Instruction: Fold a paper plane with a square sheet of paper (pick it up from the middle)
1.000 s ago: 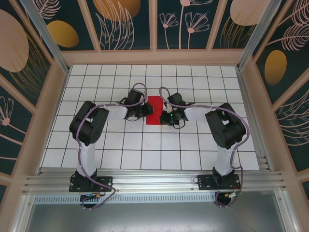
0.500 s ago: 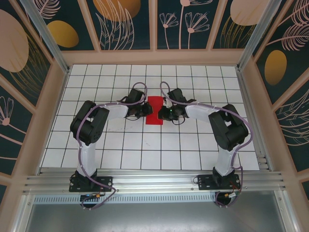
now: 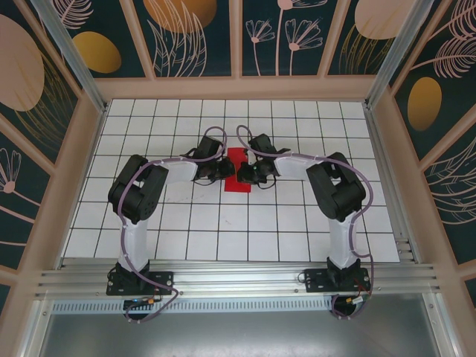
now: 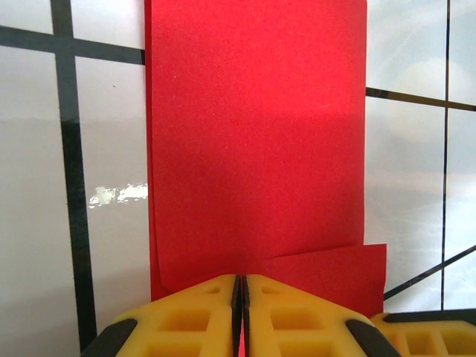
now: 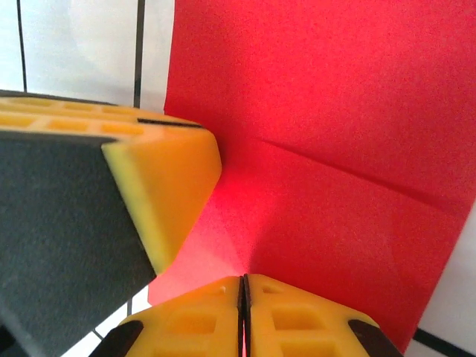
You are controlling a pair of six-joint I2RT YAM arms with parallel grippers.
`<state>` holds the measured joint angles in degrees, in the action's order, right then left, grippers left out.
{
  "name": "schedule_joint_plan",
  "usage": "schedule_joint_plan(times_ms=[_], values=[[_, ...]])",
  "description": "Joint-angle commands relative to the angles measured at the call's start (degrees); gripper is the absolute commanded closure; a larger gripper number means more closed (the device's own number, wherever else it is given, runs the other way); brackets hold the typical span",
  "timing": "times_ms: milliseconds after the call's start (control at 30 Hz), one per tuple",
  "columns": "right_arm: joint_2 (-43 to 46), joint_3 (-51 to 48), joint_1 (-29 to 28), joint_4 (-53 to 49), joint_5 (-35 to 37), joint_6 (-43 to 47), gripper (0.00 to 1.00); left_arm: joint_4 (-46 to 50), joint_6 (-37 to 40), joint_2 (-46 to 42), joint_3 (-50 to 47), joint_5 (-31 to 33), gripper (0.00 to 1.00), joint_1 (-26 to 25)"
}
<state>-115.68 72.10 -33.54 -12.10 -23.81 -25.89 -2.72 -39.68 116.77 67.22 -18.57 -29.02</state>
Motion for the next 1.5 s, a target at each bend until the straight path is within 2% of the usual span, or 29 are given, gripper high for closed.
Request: schedule_joint_plan(times_ms=[0,367,767,1167,1333,1467], values=[[-1.79,1.61,0.02,-2.59,1.20,0.56,0.89,4.19,0.58,2.49,0.37,3.52,0.87,0.12],[1.30,-2.83,0.18,-10.32,1.83,5.73,0.89,5.97,0.22,3.56,0.85,6.87,0.87,0.10],[4.55,-7.30,0.62,-12.34,1.61,7.67,0.89,6.15,0.22,4.06,0.89,7.41,0.87,0.10],[8.69,-13.61,1.40,-12.33,2.98,6.61,0.89,6.06,0.20,4.08,0.81,7.54,0.87,0.10],[16.19,-13.92,1.90,-8.71,4.78,3.62,0.87,5.04,0.52,2.94,0.81,5.63,0.85,0.13],[20.47,-13.11,1.83,-3.64,8.03,0.49,0.80,2.76,0.54,-0.09,1.40,1.92,0.78,0.10]])
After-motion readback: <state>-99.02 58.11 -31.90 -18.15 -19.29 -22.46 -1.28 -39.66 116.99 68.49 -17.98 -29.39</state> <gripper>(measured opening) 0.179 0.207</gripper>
